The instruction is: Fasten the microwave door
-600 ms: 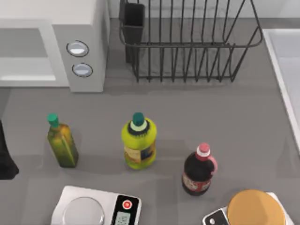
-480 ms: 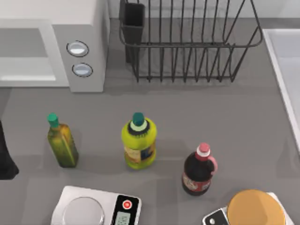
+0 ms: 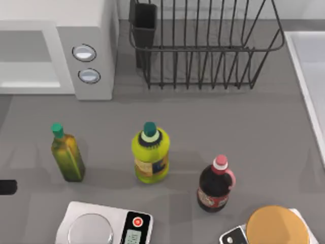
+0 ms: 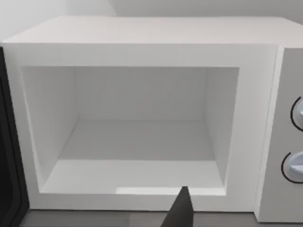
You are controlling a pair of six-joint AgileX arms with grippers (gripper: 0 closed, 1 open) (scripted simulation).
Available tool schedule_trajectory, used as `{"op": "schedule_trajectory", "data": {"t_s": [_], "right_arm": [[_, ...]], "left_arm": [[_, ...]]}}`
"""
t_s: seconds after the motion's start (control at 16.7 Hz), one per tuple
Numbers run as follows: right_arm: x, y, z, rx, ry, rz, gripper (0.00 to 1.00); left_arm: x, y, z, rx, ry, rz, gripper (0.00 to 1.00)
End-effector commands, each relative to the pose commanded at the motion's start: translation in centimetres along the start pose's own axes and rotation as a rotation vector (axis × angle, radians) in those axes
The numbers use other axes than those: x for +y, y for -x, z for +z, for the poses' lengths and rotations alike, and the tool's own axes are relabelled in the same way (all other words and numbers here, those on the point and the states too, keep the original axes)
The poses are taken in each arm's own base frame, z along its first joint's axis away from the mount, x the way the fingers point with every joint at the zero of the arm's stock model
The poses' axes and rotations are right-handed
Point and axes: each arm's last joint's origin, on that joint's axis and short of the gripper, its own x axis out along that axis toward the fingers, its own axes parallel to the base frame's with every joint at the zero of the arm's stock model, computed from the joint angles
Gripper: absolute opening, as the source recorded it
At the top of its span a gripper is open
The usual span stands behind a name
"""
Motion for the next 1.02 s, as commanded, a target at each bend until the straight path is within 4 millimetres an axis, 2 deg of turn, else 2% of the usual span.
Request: {"op": "schedule_trajectory", "data": {"t_s": [0.24,0.3,1.02], "right_arm": [[0.00,0.00,0.00,0.000,0.000,0.000,1.00],[0.00,0.00,0.00,0.000,0.000,0.000,1.00],[0.00,0.00,0.00,0.000,0.000,0.000,1.00]], "left_arm": [[0.00,0.00,0.00,0.000,0.000,0.000,0.02],[0.00,0.00,0.00,0.000,0.000,0.000,0.00],[-0.08,-0.50,-0.41,0.013,0.000,0.000,0.00]]}}
